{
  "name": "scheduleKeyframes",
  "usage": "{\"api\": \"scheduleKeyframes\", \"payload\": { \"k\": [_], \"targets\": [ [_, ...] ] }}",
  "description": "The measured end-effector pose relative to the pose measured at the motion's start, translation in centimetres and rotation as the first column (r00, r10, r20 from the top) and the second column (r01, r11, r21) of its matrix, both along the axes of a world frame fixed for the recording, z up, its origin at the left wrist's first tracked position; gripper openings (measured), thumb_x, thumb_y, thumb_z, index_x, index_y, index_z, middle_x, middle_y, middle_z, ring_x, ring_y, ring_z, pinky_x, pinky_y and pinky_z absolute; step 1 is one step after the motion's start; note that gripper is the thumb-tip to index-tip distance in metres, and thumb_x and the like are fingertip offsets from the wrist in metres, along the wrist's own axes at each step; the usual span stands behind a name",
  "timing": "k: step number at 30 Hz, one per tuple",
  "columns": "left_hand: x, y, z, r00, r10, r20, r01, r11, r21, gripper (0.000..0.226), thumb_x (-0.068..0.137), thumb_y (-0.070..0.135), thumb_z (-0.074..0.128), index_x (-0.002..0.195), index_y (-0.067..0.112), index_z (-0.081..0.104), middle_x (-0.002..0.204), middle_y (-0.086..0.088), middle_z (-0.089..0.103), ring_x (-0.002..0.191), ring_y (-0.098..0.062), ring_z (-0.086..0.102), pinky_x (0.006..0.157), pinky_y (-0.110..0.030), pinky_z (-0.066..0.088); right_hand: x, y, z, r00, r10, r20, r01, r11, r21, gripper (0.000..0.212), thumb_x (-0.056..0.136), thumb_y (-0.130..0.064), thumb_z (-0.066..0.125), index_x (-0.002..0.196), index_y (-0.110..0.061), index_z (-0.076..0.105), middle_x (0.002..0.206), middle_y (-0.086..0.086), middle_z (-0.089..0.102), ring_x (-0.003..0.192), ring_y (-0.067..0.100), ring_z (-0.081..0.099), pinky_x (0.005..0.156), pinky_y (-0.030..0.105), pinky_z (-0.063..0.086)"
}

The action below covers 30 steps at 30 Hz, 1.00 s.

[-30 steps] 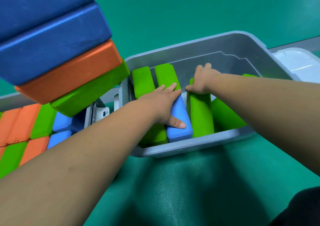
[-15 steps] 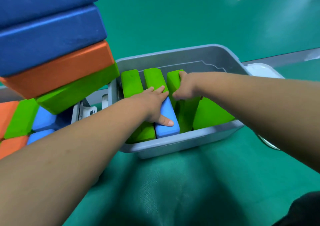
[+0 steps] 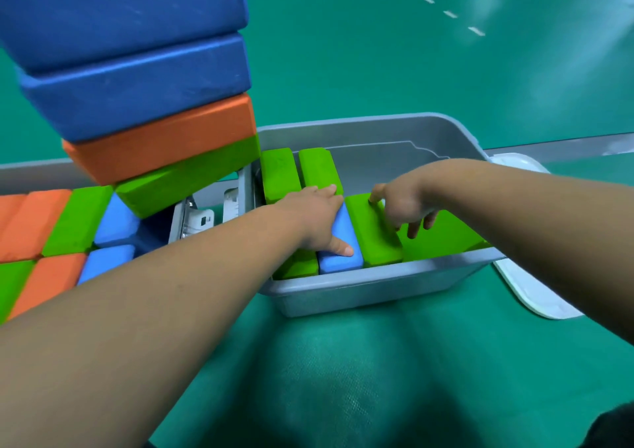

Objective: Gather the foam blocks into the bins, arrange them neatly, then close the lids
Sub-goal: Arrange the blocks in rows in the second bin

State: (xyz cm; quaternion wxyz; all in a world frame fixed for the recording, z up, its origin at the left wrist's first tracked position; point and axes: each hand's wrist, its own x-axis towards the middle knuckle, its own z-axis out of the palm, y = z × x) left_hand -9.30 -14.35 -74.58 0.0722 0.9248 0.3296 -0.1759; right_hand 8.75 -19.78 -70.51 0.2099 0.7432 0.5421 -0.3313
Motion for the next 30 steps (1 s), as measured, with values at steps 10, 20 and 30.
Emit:
{"api": "scheduleKeyframes", "payload": {
  "k": [10, 20, 30],
  "targets": [
    [3.1, -1.0, -0.1, 0.973, -0.052, 0.225, 0.042, 0.998, 0.049, 0.066, 0.095, 0.058, 0.061, 0.139, 0.009, 0.052, 0.142, -0.012, 0.052, 0.130, -0.035, 0.049, 0.110, -0.045, 0.042, 7.1, -0.2, 1.7, 0.961, -0.093, 0.260, 0.008, 0.951, 0.310, 0.034, 0.098, -0.016, 0.045, 0.119, -0.007, 0.069, 0.113, 0.017, 0.071, 0.100, 0.033, 0.070, 0.085, 0.033, 0.055],
    [6.7, -2.7, -1.3, 0.963, -0.162, 0.217, 0.155, 0.987, 0.050, 0.066, 0.097, 0.056, 0.060, 0.151, 0.019, 0.046, 0.158, -0.003, 0.041, 0.141, -0.031, 0.041, 0.114, -0.046, 0.039, 10.9, -2.6, -0.7, 0.931, -0.132, 0.340, 0.052, 0.971, 0.233, 0.033, 0.104, -0.031, 0.048, 0.116, -0.006, 0.065, 0.131, 0.019, 0.064, 0.103, 0.035, 0.058, 0.091, 0.037, 0.048],
    [7.2, -2.2, -2.0, 0.971, -0.120, 0.208, 0.120, 0.993, 0.011, 0.068, 0.094, 0.061, 0.062, 0.149, 0.023, 0.047, 0.158, 0.000, 0.038, 0.139, -0.030, 0.037, 0.115, -0.046, 0.038, 11.3, -2.7, -1.9, 0.953, -0.166, 0.253, 0.071, 0.935, 0.346, 0.043, 0.098, -0.031, 0.055, 0.135, -0.010, 0.052, 0.129, 0.018, 0.062, 0.113, 0.037, 0.061, 0.090, 0.038, 0.051]
  ]
}}
